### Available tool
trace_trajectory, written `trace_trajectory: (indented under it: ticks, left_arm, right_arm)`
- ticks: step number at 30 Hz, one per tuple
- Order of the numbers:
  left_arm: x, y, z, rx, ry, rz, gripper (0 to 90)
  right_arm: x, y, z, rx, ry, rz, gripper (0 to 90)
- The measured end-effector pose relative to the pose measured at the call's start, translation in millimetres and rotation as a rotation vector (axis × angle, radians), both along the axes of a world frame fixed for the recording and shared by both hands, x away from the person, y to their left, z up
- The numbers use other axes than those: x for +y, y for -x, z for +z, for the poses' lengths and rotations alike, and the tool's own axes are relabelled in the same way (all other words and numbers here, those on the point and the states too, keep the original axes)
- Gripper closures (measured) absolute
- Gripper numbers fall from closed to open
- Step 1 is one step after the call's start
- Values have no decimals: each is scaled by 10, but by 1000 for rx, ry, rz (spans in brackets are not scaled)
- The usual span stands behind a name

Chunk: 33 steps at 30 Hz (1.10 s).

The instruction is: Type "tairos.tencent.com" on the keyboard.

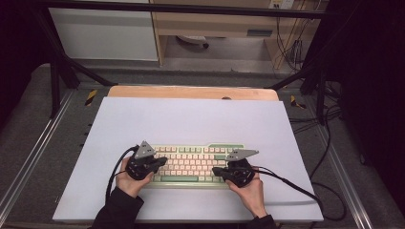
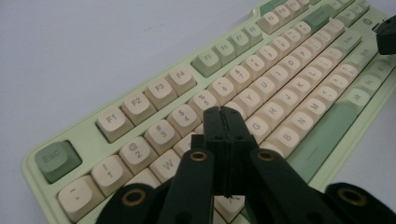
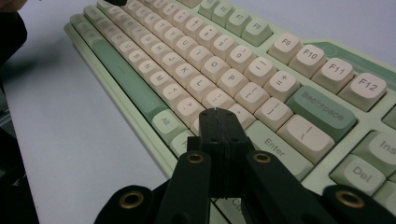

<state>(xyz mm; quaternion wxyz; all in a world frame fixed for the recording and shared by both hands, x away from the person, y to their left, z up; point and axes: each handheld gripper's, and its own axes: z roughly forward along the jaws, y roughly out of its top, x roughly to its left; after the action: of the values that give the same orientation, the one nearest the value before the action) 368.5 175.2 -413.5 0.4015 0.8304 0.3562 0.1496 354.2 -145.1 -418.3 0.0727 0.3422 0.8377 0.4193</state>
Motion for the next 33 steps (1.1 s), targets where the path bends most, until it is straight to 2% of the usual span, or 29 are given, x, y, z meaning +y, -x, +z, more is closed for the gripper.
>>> trace_trajectory:
  ticks: [11, 22, 33]
  left_arm:
    - [-89, -97, -131, 16, -22, -2, 899]
    - [-107, -117, -141, 10, -12, 1, 899]
    - [-114, -116, -161, 12, -21, -4, 899]
  right_arm:
    - [-41, 19, -17, 4, -12, -6, 900]
    - [-43, 20, -19, 1, -10, -1, 900]
    - [-48, 27, -11, -1, -10, 1, 900]
